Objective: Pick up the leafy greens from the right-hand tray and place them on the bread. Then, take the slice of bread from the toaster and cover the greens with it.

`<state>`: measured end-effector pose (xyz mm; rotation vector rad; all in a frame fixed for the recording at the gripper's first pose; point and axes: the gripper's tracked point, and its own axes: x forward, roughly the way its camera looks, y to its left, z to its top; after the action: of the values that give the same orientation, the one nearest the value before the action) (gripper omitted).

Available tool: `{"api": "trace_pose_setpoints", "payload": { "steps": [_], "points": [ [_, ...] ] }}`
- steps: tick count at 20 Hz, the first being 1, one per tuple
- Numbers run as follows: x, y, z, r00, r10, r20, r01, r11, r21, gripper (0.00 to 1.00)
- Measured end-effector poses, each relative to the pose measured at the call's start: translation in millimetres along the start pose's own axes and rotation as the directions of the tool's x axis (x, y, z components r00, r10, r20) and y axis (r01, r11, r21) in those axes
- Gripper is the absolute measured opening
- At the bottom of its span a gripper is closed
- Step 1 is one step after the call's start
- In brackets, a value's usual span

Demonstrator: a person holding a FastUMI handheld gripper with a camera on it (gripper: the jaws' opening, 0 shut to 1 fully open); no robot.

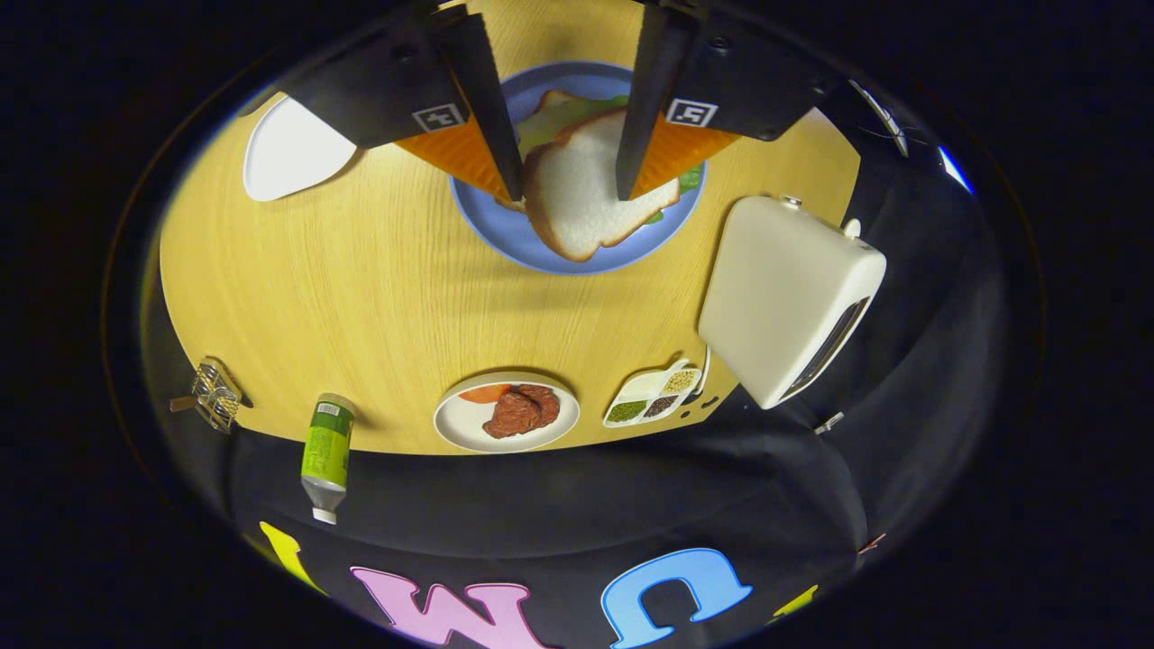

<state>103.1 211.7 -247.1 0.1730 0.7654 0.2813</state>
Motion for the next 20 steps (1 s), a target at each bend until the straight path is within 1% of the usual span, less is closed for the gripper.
{"api": "trace_pose_setpoints", "payload": {
  "steps": [1,2,4,7,11,13,15,18,20],
  "points": [
    [-6.0,-1.1,1.0,1.0,0.002,0.006,-0.002,1.0,0.006,0.72],
    [-10.5,-4.4,2.8,1.0,-0.001,0.015,0.001,1.0,0.008,0.87],
    [-21.3,-13.1,8.7,0.999,-0.017,0.035,0.017,1.0,0.004,0.99],
    [-43.6,-22.6,27.1,0.994,-0.041,0.098,0.043,0.999,-0.015,0.99],
    [-86.8,-27.8,70.4,0.971,-0.048,0.234,0.076,0.99,-0.116,0.99],
    [-113.0,-28.7,94.6,0.949,-0.046,0.313,0.1,0.982,-0.158,0.99],
    [-141.2,-30.4,116.9,0.918,-0.04,0.396,0.123,0.975,-0.186,0.99],
    [-177.9,-16.6,134.6,0.875,0.002,0.483,0.092,0.981,-0.17,0.99],
    [-198.6,-14.3,142.6,0.844,0.014,0.536,0.079,0.985,-0.151,0.98]
  ]
}}
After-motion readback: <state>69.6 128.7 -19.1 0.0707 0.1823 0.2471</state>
